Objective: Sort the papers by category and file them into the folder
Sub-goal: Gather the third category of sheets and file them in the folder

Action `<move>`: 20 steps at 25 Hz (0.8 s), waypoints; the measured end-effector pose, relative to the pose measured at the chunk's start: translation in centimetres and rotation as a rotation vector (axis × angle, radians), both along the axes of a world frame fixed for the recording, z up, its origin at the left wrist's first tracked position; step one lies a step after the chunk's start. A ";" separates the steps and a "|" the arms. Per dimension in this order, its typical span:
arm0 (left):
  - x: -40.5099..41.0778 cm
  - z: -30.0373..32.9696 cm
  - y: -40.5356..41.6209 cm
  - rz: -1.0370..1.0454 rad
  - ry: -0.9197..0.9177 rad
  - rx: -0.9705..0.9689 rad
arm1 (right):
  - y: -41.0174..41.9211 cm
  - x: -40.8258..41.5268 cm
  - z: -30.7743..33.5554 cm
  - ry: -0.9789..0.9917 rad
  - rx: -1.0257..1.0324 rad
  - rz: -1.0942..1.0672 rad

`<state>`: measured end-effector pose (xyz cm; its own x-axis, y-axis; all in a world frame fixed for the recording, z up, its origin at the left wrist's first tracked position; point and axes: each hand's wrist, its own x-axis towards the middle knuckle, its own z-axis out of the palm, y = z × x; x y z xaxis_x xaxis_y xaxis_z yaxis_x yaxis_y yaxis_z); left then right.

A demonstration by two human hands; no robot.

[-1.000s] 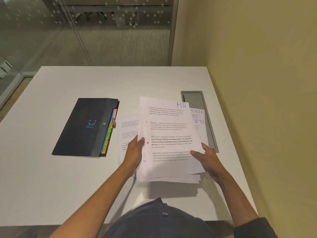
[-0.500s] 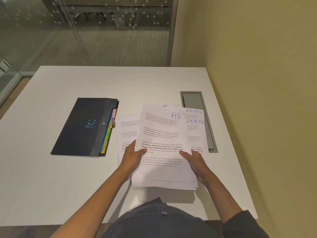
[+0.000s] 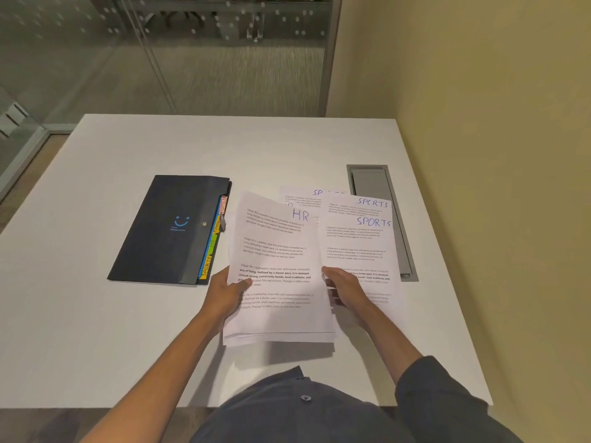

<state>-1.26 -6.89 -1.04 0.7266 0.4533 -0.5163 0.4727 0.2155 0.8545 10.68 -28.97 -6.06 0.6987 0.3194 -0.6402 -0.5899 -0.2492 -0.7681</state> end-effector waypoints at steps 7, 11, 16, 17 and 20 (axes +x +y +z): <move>-2.0 0.0 5.4 0.132 0.006 0.066 | 5.5 0.2 -1.1 -0.381 -0.580 0.286; -3.5 -0.2 7.6 0.142 0.011 0.077 | 8.6 -1.2 -2.8 -0.597 -0.960 0.502; -5.0 -0.5 10.4 0.134 0.024 0.091 | 11.2 -1.9 -3.7 -0.566 -1.145 0.418; -5.3 -0.4 10.9 0.129 0.025 0.097 | 11.5 -1.6 -3.7 -0.549 -1.153 0.391; -5.9 -0.1 11.8 0.101 0.005 0.120 | 11.5 -0.6 -3.7 -0.487 -1.146 0.330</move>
<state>-7.11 4.96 -1.10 0.6717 0.5827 -0.4574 0.4583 0.1582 0.8746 10.05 -17.45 -9.72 0.9300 -0.0393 -0.3654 -0.0956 -0.9859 -0.1372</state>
